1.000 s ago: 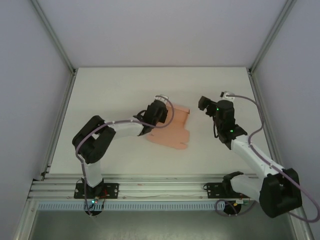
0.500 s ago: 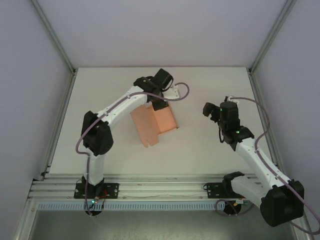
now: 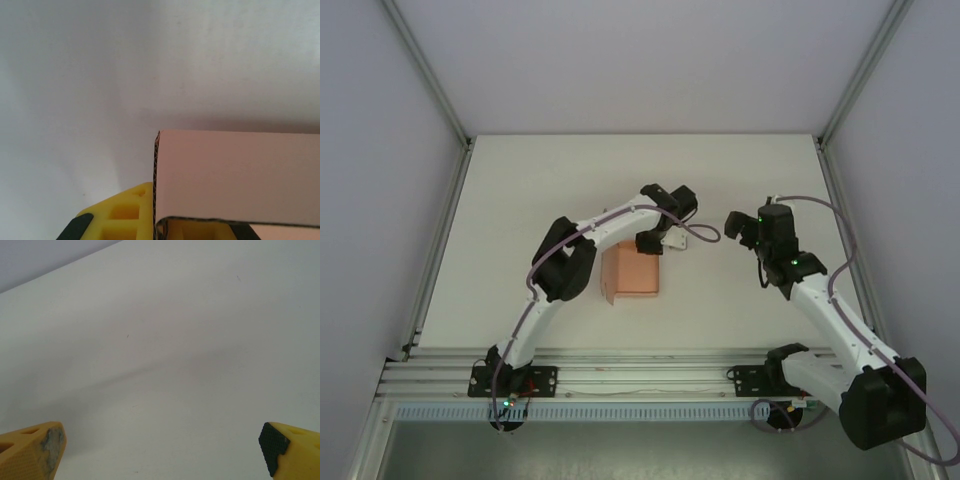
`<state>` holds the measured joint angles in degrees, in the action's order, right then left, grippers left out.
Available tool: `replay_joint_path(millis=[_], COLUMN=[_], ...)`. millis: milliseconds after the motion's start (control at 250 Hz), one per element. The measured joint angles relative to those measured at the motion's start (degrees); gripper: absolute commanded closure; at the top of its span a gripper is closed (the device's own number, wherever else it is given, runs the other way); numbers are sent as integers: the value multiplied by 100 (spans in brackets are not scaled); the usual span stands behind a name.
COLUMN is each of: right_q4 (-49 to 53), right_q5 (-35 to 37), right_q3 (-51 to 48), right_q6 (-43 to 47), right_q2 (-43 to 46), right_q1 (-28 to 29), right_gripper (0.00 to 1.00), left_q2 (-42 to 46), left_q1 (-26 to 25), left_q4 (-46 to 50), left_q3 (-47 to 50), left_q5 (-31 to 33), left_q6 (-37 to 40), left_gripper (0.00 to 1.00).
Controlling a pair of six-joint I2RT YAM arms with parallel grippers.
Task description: Assemble paper box
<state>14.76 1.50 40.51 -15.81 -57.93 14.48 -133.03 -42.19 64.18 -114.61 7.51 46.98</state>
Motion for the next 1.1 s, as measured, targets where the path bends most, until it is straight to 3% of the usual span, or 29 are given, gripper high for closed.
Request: replay_joint_path(millis=[492,819,1103], right_q4=[7,94,201], right_q5=[0,-92,-177], right_q3=[0,0,0], right_q6=[59,55,44], right_q2=[-127,-127,-125], right_q1=[-17,-28,-28], right_gripper=[0,0,0], left_q2=[85,321,850], left_q1=[-70,-57,-52], left_q4=[-1563,-2079,-2072], left_q3=[1047,1364,1504], left_q5=[1064,1099,977], left_q6=[-85,33,175], left_gripper=[100,56,44])
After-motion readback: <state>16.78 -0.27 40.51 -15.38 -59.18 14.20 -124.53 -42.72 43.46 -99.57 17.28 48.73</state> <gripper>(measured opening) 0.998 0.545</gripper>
